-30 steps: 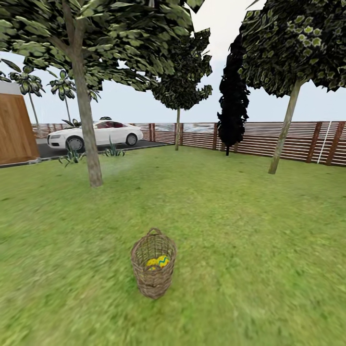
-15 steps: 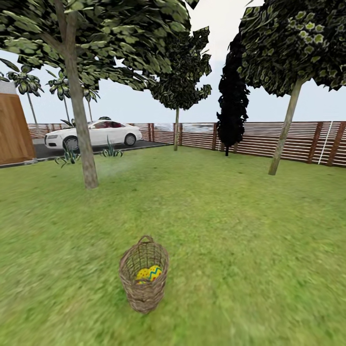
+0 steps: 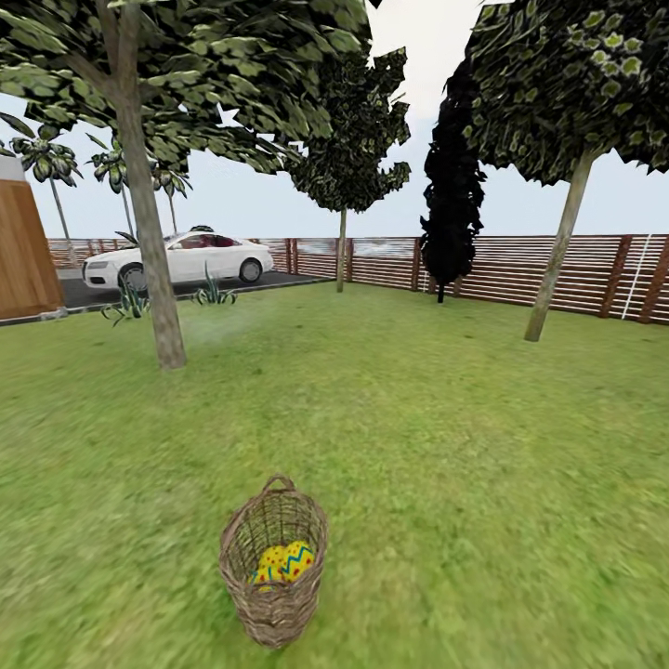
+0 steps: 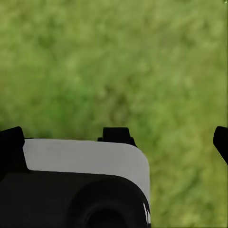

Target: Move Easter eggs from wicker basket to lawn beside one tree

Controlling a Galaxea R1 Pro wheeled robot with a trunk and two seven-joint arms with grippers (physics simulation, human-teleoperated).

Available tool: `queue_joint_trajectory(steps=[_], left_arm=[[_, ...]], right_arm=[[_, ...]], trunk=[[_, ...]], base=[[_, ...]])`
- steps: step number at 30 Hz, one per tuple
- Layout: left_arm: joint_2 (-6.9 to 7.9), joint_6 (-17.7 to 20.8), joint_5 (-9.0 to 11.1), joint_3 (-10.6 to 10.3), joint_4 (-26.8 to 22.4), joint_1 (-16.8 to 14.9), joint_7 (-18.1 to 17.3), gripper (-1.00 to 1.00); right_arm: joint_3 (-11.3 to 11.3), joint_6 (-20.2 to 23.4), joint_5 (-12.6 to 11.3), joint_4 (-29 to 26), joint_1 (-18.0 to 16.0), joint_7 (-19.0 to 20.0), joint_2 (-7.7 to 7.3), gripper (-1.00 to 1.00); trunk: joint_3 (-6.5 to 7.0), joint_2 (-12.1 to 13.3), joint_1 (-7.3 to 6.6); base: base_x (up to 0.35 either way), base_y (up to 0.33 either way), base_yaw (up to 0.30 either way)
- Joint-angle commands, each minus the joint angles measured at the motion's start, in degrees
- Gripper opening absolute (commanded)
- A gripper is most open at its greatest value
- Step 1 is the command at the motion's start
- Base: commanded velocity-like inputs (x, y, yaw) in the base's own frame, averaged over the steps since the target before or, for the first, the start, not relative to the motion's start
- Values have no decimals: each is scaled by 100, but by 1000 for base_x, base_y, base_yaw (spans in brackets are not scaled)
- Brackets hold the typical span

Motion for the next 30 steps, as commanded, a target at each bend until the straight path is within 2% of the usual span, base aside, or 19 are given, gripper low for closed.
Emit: queue_joint_trajectory(steps=[1, 13, 30], left_arm=[[0, 10, 58, 11, -8, 2, -29, 100], [-1, 10, 58, 11, -8, 2, -4, 100], [-1, 10, 61, 11, -8, 2, 6, 100]], right_arm=[[1, -22, 1, 5, -3, 2, -1, 100], [1, -20, 1, 5, -3, 2, -1, 100], [-8, -20, -5, 66, -3, 1, -9, 100]], trunk=[[-5, -2, 3], [-5, -2, 3], [-5, -2, 3]], base=[[332, 112, 0], [307, 65, 0], [23, 1, 0]])
